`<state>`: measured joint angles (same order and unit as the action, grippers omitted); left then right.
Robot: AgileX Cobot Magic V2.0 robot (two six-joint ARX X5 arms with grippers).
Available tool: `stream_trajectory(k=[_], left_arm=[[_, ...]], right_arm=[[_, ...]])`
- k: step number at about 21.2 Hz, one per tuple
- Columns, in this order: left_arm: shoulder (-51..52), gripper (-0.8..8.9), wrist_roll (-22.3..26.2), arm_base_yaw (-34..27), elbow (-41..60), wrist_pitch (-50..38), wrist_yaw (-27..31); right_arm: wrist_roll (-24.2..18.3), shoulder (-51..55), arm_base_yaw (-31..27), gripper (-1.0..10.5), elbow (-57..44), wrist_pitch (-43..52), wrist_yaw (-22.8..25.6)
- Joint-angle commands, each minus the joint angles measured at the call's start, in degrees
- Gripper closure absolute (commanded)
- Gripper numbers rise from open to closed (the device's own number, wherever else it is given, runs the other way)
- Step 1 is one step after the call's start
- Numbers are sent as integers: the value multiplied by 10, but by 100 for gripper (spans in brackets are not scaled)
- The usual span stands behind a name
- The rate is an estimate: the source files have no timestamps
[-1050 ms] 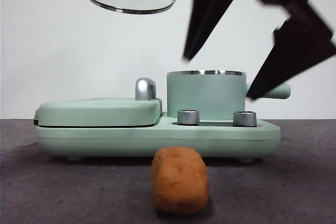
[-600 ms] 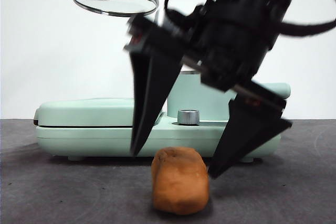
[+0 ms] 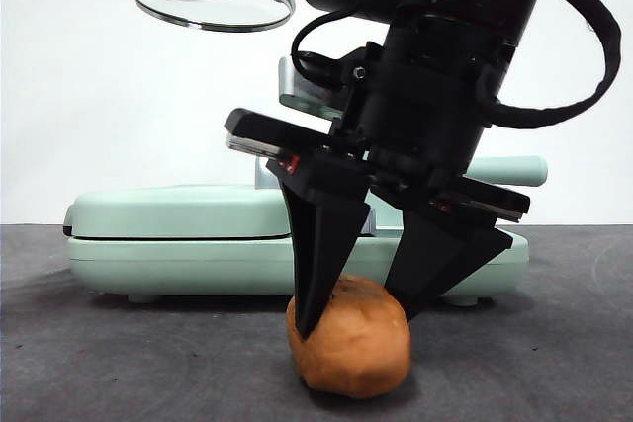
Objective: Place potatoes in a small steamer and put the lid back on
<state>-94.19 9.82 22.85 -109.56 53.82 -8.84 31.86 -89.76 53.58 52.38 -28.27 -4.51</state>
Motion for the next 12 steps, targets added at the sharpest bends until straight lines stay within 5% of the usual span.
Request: stream_trajectory(k=[1, 12], left_arm=[[1, 807, -3, -1, -19, -15, -1], [1, 807, -11, -33, -19, -29, -1]], right_arm=[[0, -8, 5, 734, 17, -2, -7], [-159, -9, -89, 734, 281, -177, -19]])
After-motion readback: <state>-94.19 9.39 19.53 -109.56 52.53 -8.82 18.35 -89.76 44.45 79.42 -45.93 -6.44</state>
